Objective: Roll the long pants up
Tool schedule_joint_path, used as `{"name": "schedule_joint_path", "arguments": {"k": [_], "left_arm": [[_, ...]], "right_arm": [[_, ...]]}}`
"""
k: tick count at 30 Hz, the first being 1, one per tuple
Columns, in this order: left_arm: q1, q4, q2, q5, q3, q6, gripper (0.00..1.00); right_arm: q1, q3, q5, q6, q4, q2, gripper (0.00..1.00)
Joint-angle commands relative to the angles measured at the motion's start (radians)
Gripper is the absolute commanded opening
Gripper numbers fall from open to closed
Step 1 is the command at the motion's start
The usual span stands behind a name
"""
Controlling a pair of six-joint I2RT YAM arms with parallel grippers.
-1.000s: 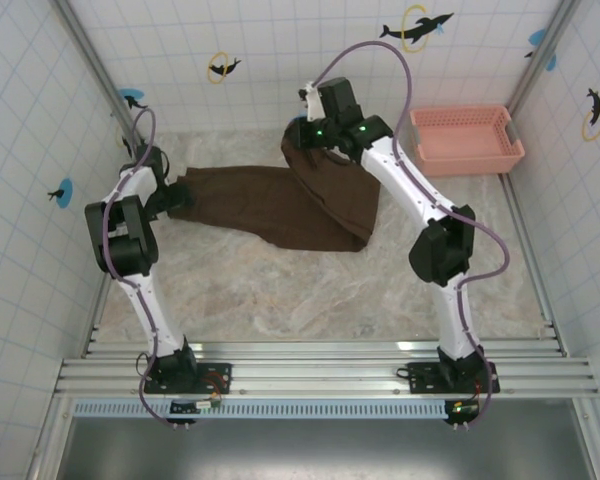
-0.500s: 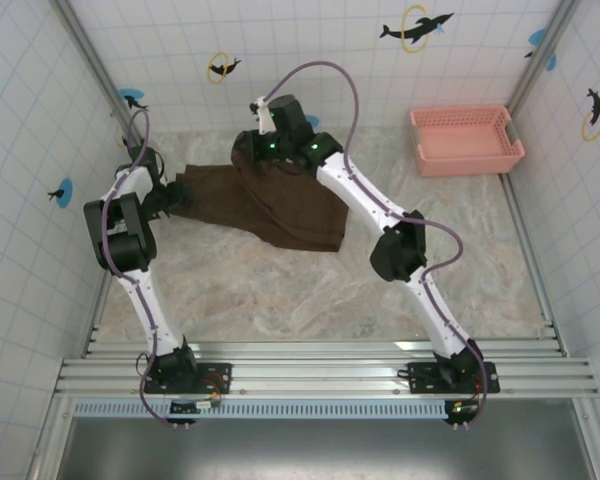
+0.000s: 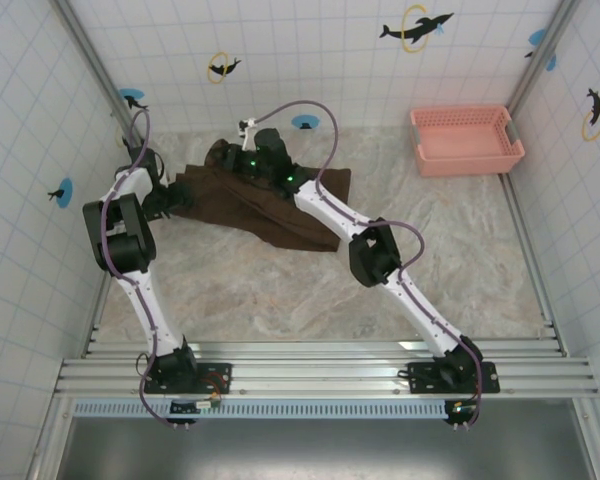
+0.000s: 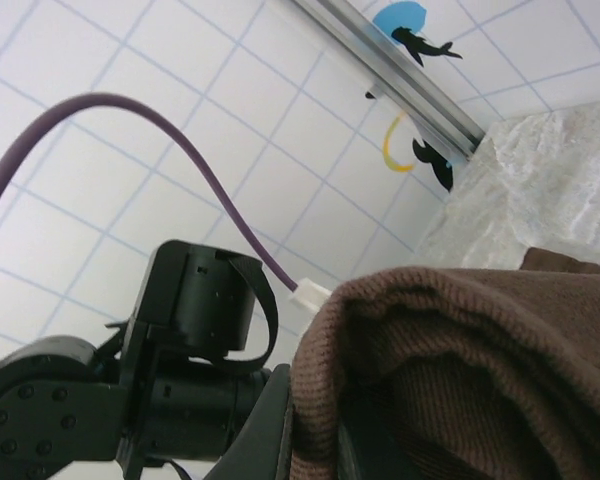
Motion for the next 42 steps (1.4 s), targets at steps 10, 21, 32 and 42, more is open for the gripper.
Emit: {"name": "schedule_joint_path", "arguments": {"k": [10, 21, 32, 42], "left_arm": [[-0.001, -0.073, -0.003, 0.075, -0.004, 0.027, 0.93], [0.010, -0.168, -0.061, -0.217, 0.063, 0.104, 0.97], [0.020, -0.175, -0.202, -0.425, 0.067, 0.134, 0.97], [0.005, -0.085, -0.323, -0.313, -0.077, 0.171, 0.97]], "right_arm": [[0.096, 0.065, 0.127, 0.103, 0.203, 0.118, 0.13], [0.105, 0.062, 0.118, 0.200, 0.155, 0.167, 0.69], [0.015, -0.316, 0.039, -0.094, -0.011, -0.273, 0.68], [-0.235, -1.010, 0.225, -0.494, -0.515, -0.899, 0.72]]}}
